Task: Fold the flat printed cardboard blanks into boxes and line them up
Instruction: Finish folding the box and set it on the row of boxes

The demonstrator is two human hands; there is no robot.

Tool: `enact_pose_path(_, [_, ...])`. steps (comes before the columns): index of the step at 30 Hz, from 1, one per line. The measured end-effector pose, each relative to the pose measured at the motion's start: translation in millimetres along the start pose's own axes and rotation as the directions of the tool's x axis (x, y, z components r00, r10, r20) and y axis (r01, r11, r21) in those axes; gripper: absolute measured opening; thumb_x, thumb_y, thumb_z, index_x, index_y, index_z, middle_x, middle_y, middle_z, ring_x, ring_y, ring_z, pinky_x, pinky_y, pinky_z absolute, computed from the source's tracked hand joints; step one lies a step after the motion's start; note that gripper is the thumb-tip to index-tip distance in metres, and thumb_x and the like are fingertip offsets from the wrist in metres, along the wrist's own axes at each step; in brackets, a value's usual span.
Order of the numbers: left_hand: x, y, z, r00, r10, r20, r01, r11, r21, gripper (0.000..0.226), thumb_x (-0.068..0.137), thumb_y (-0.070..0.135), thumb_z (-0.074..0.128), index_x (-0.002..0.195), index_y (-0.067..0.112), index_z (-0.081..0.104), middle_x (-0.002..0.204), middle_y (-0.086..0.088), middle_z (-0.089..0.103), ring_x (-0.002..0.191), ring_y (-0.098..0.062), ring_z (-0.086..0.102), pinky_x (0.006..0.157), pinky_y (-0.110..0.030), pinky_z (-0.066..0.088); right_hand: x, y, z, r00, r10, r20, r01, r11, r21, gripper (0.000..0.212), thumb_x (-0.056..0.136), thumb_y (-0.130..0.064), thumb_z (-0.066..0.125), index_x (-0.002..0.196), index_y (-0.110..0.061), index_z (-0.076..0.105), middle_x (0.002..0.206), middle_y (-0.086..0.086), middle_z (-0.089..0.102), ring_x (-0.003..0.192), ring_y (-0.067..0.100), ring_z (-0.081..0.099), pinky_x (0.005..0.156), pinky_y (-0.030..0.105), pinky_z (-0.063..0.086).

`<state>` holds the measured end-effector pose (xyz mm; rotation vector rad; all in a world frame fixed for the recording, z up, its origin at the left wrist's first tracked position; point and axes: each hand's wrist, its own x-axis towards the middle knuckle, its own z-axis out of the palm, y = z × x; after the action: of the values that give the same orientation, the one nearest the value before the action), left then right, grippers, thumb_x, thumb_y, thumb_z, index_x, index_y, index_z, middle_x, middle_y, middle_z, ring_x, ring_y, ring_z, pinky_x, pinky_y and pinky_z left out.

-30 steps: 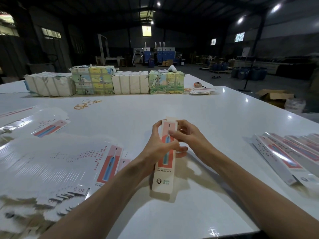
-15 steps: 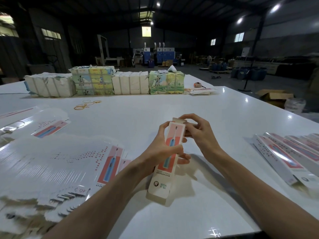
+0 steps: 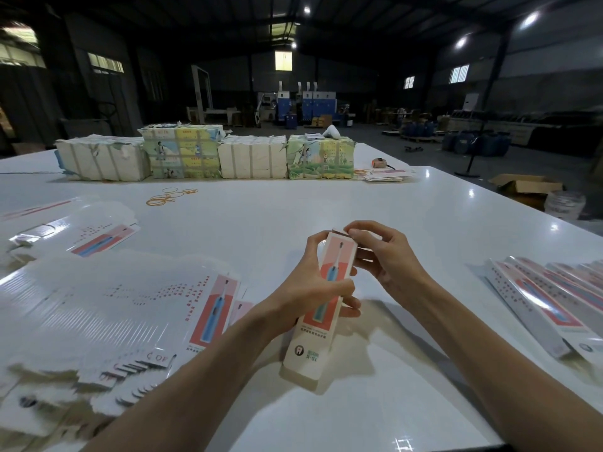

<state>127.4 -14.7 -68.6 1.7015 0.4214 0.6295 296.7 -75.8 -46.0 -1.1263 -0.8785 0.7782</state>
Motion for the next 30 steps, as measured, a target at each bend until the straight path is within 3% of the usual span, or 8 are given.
enact_pose_path(3, [2.5, -4.1, 0.1, 1.000, -0.001, -0.013, 0.001, 1.000, 0.023, 0.093, 0.073, 0.017, 0.080, 0.137, 0.056, 0.027, 0.112, 0.013, 0.057, 0.089, 0.005, 0.073, 0.062, -0.019, 0.060, -0.2, -4.1, -2.9, 0.999, 0.041, 0.008, -0.042, 0.999, 0.028, 0.013, 0.102, -0.010, 0.064, 0.101, -0.005, 0.076, 0.096, 0.013, 0.076, 0.089, 0.030, 0.077, 0.067, 0.035, 0.061])
enact_pose_path(6, [4.2, -7.2, -2.3, 1.000, 0.004, -0.029, -0.002, 0.998, 0.061, 0.106, 0.076, 0.015, 0.086, 0.142, 0.066, 0.022, 0.118, 0.014, 0.056, 0.096, 0.003, 0.071, 0.065, -0.021, 0.061, 0.1, -5.9, -3.6, 0.998, 0.060, 0.013, -0.061, 0.997, 0.037, 0.012, 0.102, -0.008, 0.064, 0.100, -0.002, 0.075, 0.093, 0.013, 0.075, 0.087, 0.029, 0.077, 0.068, 0.035, 0.061])
enact_pose_path(11, [3.9, -3.8, -2.2, 1.000, -0.019, -0.006, 0.020, 0.995, 0.097, 0.105, 0.078, 0.015, 0.085, 0.130, 0.080, 0.023, 0.102, 0.030, 0.060, 0.098, -0.002, 0.073, 0.065, -0.027, 0.063, -0.8, -7.3, -5.9, 0.997, 0.060, 0.050, -0.062, 0.998, 0.032, 0.017, 0.102, -0.008, 0.063, 0.100, -0.003, 0.079, 0.102, 0.019, 0.077, 0.096, 0.031, 0.077, 0.071, 0.036, 0.062])
enact_pose_path(17, [3.6, -1.7, -7.4, 0.996, -0.059, -0.070, 0.060, 0.998, 0.015, 0.092, 0.079, 0.016, 0.083, 0.136, 0.062, 0.028, 0.116, -0.002, 0.061, 0.084, -0.026, 0.079, 0.067, -0.033, 0.064, -3.4, -5.1, -0.8, 0.981, 0.025, 0.190, -0.027, 1.000, 0.006, 0.019, 0.101, -0.016, 0.067, 0.113, -0.010, 0.080, 0.113, 0.017, 0.077, 0.109, 0.031, 0.074, 0.080, 0.035, 0.062])
enact_pose_path(20, [5.9, -1.2, -7.4, 0.993, -0.058, -0.098, 0.059, 0.998, 0.004, 0.088, 0.083, 0.014, 0.082, 0.134, 0.062, 0.029, 0.116, -0.003, 0.060, 0.082, -0.022, 0.080, 0.062, -0.028, 0.062, -6.7, 0.7, 6.5, 0.988, -0.054, 0.148, 0.066, 0.995, -0.076, 0.023, 0.100, -0.016, 0.070, 0.121, -0.010, 0.072, 0.109, 0.013, 0.078, 0.103, 0.030, 0.076, 0.083, 0.035, 0.063])
enact_pose_path(25, [5.3, -1.3, -6.9, 0.994, -0.072, -0.084, 0.068, 0.996, -0.050, 0.088, 0.084, 0.011, 0.080, 0.138, 0.058, 0.029, 0.115, -0.005, 0.064, 0.083, -0.025, 0.080, 0.064, -0.030, 0.063, -8.9, 3.1, 8.9, 0.977, -0.189, 0.097, 0.205, 0.956, -0.209, 0.015, 0.099, -0.018, 0.072, 0.109, -0.008, 0.077, 0.100, 0.010, 0.078, 0.095, 0.028, 0.077, 0.085, 0.039, 0.064])
enact_pose_path(28, [6.0, -1.9, -3.7, 0.990, -0.109, -0.091, 0.102, 0.992, -0.078, 0.085, 0.088, 0.008, 0.078, 0.141, 0.052, 0.029, 0.116, -0.008, 0.065, 0.084, -0.028, 0.079, 0.067, -0.036, 0.065, -10.0, 6.4, 8.5, 0.975, -0.204, 0.093, 0.221, 0.941, -0.255, 0.013, 0.100, -0.016, 0.071, 0.106, -0.008, 0.079, 0.093, 0.012, 0.078, 0.080, 0.023, 0.074, 0.084, 0.043, 0.063])
enact_pose_path(30, [5.5, -2.3, -2.6, 0.986, -0.120, -0.116, 0.112, 0.991, -0.080, 0.086, 0.086, 0.011, 0.080, 0.141, 0.052, 0.028, 0.118, -0.011, 0.063, 0.086, -0.029, 0.079, 0.072, -0.039, 0.066, -9.0, 9.8, 8.8, 0.976, -0.195, 0.092, 0.212, 0.942, -0.261, 0.014, 0.101, -0.017, 0.070, 0.108, -0.010, 0.078, 0.094, 0.012, 0.077, 0.079, 0.030, 0.071, 0.086, 0.046, 0.062])
